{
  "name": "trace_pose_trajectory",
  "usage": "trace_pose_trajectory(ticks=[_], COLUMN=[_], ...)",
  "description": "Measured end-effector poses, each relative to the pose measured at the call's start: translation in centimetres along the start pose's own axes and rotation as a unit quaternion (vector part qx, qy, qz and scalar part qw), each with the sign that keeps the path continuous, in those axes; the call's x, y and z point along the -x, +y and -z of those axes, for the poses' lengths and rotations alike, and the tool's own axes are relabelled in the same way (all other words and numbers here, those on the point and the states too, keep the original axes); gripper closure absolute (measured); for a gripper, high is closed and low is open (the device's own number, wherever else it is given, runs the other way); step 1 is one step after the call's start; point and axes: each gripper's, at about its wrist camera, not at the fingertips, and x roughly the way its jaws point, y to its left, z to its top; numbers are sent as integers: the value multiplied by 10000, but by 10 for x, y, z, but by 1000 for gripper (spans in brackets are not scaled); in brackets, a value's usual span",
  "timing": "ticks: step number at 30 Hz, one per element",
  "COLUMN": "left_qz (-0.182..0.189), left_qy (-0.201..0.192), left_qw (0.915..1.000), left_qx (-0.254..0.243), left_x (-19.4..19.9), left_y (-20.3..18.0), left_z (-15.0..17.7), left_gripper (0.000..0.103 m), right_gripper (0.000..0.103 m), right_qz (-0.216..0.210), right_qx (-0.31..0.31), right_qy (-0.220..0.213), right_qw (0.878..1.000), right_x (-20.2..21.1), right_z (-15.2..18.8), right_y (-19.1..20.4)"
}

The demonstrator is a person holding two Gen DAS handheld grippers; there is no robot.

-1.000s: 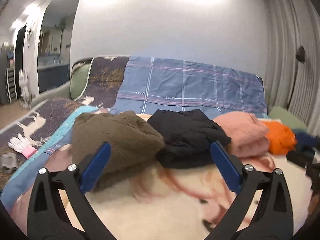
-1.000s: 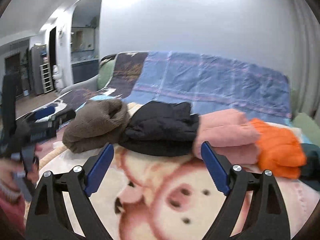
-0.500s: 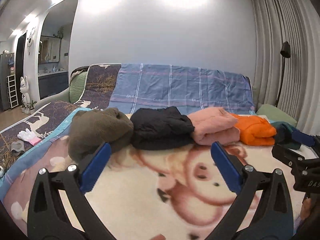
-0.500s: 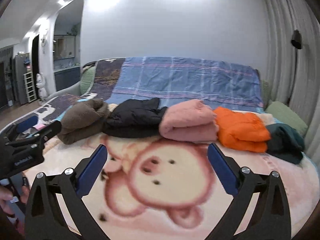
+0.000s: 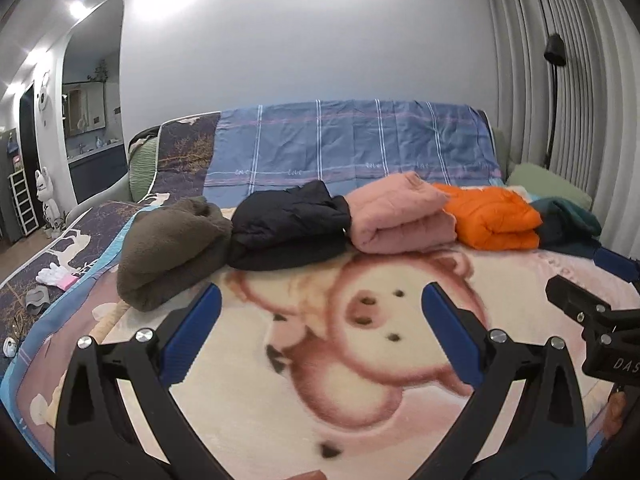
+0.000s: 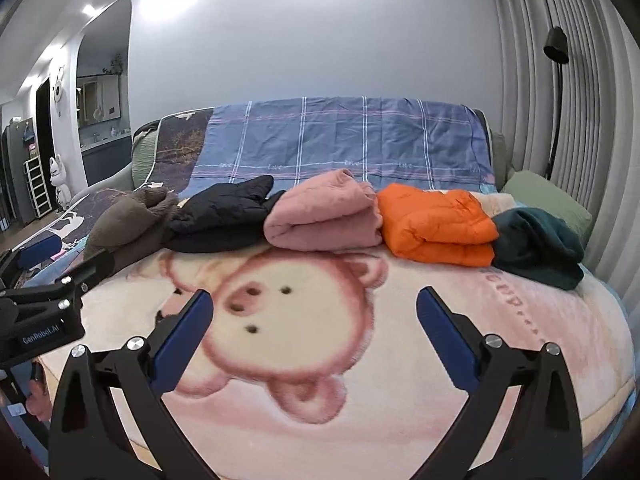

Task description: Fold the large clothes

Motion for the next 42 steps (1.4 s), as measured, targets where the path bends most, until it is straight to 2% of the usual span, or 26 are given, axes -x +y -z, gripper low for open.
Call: trace_pose_trajectory(ticks=[10,15,18,23,31,38,42], left_qz=[119,247,190,-21,-421,-569,-541], left_qy=[146,201,236,221,419,429,486], left_qw=[9996,9994,9995,9998,9982,9970,9964], left_qx=[-203,-113,-102,-19,58,310,442], left_x=[-11,-14,-18,-16,-7,5,3], left_y=[-31,-40,-44,-36,-13,14,24], left_z=[-3,-5,-5,-4,5,13,16], left_gripper=[2,2,2,2,2,2,2], right_gripper=[1,1,1,1,1,1,1], right_qz=[327,540,407,-48,-422,-648,-612], right_qx=[-141,-185,-98,113,171,433,575], right_qy=[-58,-36,-100,-308,-170,-211,-180], right_qw=[9993,9984,9991,9994,9988,9967,9963], right_x=[-8,-15,-13,-6,-16,-15,-15], right_z=[3,7,7,4,1,-1,0], right_y=[-28,-38,-36,-18,10,45,57])
